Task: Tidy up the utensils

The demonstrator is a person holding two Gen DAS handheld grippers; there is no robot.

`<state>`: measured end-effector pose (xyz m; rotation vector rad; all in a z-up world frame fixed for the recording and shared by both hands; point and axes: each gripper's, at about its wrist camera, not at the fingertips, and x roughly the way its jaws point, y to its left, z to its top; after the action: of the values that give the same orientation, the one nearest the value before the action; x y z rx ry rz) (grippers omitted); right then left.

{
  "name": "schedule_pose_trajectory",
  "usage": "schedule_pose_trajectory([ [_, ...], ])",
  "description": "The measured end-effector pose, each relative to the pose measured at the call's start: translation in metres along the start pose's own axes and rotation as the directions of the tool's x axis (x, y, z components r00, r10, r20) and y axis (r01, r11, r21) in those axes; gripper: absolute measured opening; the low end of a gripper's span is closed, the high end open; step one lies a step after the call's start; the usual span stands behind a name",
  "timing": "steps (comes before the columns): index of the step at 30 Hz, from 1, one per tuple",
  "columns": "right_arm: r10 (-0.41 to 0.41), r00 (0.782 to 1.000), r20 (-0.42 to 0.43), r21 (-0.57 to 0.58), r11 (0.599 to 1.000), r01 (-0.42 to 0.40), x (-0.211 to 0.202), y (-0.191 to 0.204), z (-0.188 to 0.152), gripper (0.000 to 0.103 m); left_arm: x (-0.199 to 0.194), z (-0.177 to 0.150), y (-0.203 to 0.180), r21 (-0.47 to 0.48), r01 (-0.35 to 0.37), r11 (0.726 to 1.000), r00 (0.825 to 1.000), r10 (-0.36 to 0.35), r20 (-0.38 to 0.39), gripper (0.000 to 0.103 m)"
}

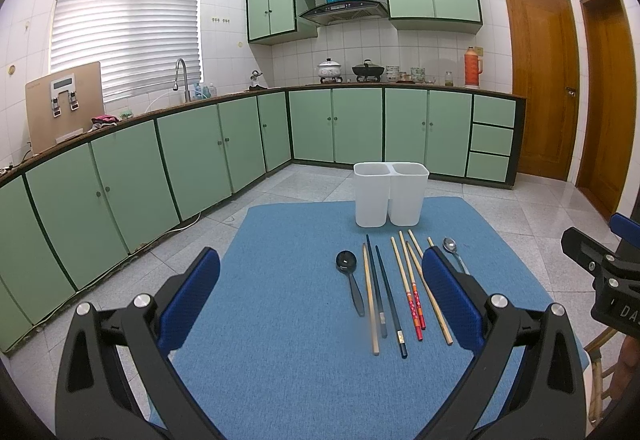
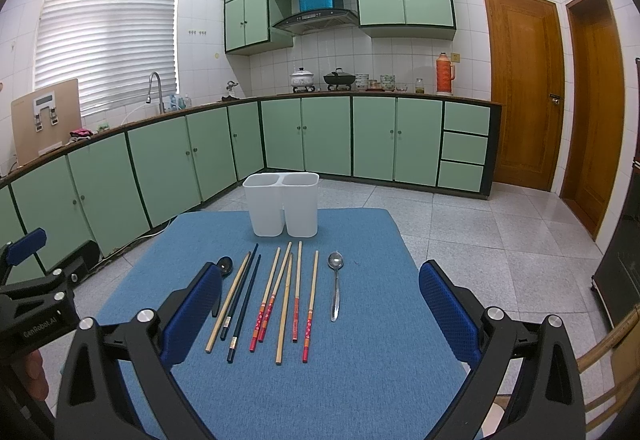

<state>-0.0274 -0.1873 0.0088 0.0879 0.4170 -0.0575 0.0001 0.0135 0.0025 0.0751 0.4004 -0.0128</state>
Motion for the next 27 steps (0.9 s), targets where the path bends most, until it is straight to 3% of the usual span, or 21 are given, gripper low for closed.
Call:
schedule_pose_trajectory([
  [27, 0.0, 1.0, 0.001, 0.0, 1.0, 0.0, 0.0, 0.0, 0.0, 0.097, 0.0005, 0.0021, 0.0012, 0.0, -0.002, 1.0, 1.0, 0.002, 0.001, 0.098],
])
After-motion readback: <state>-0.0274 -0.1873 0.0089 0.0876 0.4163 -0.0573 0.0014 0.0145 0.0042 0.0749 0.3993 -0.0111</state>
